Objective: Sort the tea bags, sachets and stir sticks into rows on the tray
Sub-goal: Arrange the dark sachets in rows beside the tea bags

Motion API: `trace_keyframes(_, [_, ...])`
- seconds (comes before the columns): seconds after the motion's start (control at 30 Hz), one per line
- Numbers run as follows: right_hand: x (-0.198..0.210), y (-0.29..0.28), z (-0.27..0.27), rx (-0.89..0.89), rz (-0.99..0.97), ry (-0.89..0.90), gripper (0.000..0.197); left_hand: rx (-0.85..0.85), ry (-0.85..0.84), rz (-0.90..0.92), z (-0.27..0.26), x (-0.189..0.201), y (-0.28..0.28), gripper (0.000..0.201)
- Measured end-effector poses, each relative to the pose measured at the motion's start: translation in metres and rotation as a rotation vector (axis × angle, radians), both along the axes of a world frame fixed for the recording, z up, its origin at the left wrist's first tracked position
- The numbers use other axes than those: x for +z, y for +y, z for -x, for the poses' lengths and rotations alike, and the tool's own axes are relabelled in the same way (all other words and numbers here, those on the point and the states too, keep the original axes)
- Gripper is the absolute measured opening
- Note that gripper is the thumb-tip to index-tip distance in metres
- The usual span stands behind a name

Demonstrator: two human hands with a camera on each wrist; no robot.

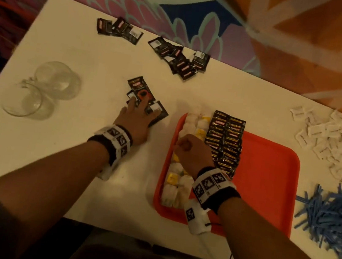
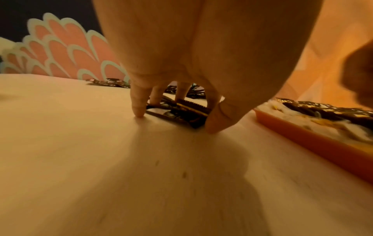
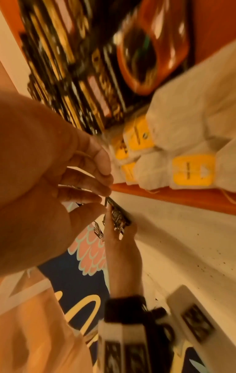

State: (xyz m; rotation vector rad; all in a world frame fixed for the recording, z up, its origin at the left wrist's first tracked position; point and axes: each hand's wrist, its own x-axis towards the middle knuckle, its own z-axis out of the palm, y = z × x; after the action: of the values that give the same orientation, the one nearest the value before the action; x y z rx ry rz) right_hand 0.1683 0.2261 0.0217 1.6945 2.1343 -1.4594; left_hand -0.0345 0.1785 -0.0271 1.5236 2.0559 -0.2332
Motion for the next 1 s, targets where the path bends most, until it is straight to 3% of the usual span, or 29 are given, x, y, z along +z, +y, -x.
trace_keyframes(0.17, [-0.005, 0.003, 0.044, 0.125, -0.053, -0.077, 0.014, 0.029, -0.039, -0.072, -0.003, -0.002, -0.058, 0.065])
trace_keyframes(0.27, [-0.012, -0.001, 0.063, 0.201, -0.094, -0.084, 0.016, 0.107, -0.099, -0.422, 0.002, 0.011, -0.079, 0.051])
trace_keyframes(0.33, [-0.019, -0.007, 0.075, 0.316, -0.132, -0.124, 0.019, 0.331, -0.144, -0.618, 0.012, 0.016, -0.087, 0.046])
trace_keyframes(0.47, [-0.029, -0.024, 0.095, 0.377, -0.150, -0.178, 0.043, 0.860, -0.225, -0.379, 0.037, 0.016, -0.070, 0.041])
trace_keyframes(0.6, [-0.033, -0.036, 0.103, 0.398, -0.240, -0.273, 0.065, 0.865, -0.234, -0.112, 0.036, 0.011, -0.047, 0.076])
trace_keyframes(0.67, [-0.035, -0.039, 0.104, 0.387, -0.267, -0.314, 0.071, 0.862, -0.248, -0.103, 0.026, 0.008, -0.042, 0.073])
trace_keyframes(0.77, [-0.040, -0.037, 0.105, 0.333, -0.246, -0.337, 0.064, 0.904, -0.268, -0.099, 0.019, 0.004, -0.040, 0.060])
trace_keyframes(0.93, [-0.043, -0.029, 0.104, 0.216, -0.071, -0.182, 0.016, 0.907, -0.354, -0.180, 0.022, 0.003, -0.046, 0.043])
trace_keyframes(1.0, [-0.036, -0.021, 0.100, 0.191, -0.074, -0.129, 0.013, 0.908, -0.410, -0.187, 0.026, 0.003, -0.052, 0.041])
